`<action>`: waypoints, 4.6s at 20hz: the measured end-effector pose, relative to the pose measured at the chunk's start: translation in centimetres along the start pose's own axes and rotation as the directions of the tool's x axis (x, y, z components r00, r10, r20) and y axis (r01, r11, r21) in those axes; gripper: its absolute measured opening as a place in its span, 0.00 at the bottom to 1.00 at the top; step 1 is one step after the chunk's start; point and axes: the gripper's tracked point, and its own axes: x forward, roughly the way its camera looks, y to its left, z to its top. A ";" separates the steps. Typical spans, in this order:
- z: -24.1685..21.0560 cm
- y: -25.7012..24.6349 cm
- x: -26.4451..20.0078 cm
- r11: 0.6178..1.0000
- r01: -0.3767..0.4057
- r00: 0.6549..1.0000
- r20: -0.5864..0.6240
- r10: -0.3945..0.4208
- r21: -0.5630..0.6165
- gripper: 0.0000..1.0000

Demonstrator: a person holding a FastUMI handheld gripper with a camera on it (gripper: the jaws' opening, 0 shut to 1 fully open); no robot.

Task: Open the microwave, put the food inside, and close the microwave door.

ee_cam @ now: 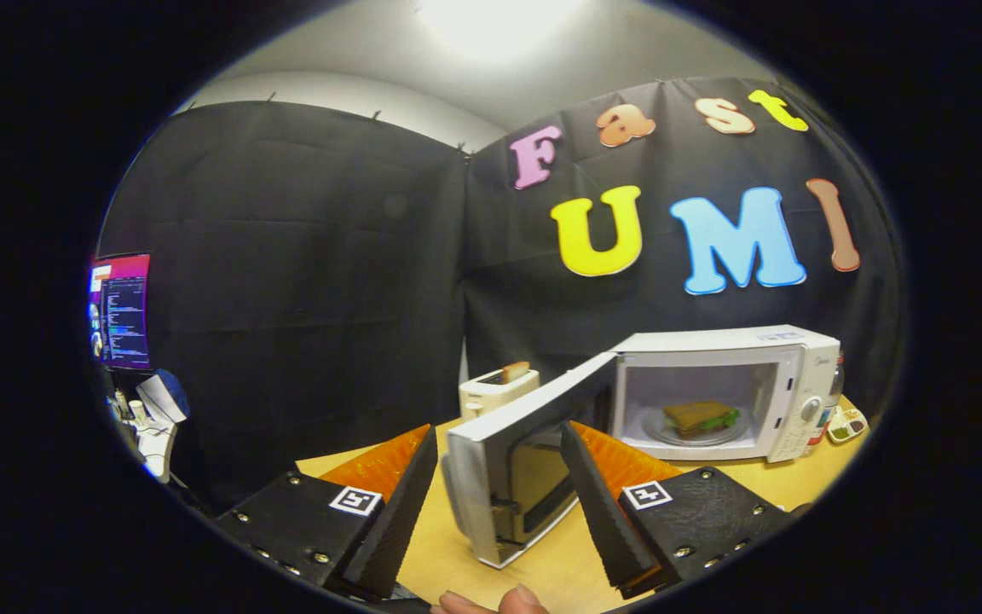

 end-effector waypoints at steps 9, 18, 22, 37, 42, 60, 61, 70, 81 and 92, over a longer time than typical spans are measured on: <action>-5.9 6.9 5.7 0.995 -0.056 0.997 -0.060 0.051 -0.079 0.88; -9.6 2.9 7.4 0.989 0.147 0.986 -0.073 -0.147 -0.006 0.08; -9.0 -0.2 5.6 0.972 0.231 0.971 -0.048 -0.233 -0.041 0.01; -7.6 -21.9 -0.1 0.806 0.588 0.805 -0.045 -0.591 -0.072 0.01; -7.9 -28.0 0.7 0.754 0.654 0.751 -0.068 -0.657 -0.064 0.01; -9.8 -41.0 7.9 0.623 0.779 0.612 -0.132 -0.780 -0.068 0.04; -9.8 -40.9 7.8 0.611 0.789 0.598 -0.145 -0.788 -0.062 0.04; 2.0 -31.3 3.9 0.668 0.743 0.667 -0.033 -0.744 -0.041 0.02; 16.3 -16.9 -2.9 0.742 0.670 0.740 0.109 -0.664 -0.030 0.02; 16.7 -12.7 -4.6 0.762 0.646 0.760 0.132 -0.637 -0.043 0.02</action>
